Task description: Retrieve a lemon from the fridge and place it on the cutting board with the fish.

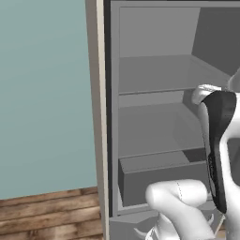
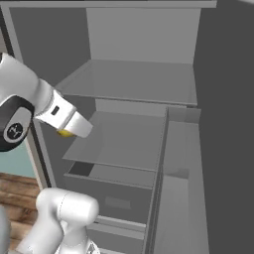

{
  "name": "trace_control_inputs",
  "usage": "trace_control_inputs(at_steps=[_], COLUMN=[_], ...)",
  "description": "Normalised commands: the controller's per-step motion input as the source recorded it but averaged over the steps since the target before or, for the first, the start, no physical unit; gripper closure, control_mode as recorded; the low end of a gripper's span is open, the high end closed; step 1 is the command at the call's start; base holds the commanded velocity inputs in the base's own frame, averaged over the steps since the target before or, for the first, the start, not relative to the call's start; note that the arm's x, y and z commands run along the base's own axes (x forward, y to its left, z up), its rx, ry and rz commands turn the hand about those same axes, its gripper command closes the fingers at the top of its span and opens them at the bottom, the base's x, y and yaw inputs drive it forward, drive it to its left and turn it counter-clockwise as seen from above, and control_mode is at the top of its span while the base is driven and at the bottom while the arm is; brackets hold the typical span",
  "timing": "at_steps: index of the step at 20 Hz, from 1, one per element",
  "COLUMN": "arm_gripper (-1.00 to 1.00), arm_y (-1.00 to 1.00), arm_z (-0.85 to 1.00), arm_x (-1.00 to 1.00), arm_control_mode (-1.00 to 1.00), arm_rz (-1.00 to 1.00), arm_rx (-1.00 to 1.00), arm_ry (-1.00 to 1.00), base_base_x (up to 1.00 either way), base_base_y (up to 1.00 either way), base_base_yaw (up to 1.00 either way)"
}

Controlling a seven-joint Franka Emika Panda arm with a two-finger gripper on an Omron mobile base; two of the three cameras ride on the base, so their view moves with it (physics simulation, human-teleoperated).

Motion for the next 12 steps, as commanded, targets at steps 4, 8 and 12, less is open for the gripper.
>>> trace_control_inputs(at_steps=[4, 8, 12], arm_gripper=[1.00, 1.00, 1.00], arm_y=[0.24, 0.31, 0.26], arm_z=[-0.02, 0.02, -0.11], arm_x=[-0.70, -0.40, -0.01], arm_control_mode=[-1.00, -1.00, -1.00], arm_rz=[0.21, 0.18, 0.10], arm_rx=[-0.01, -0.03, 0.00], arm_ry=[-0.04, 0.02, 0.14], base_base_x=[0.00, 0.00, 0.00], base_base_y=[0.00, 0.00, 0.00], base_base_yaw=[0.00, 0.00, 0.00])
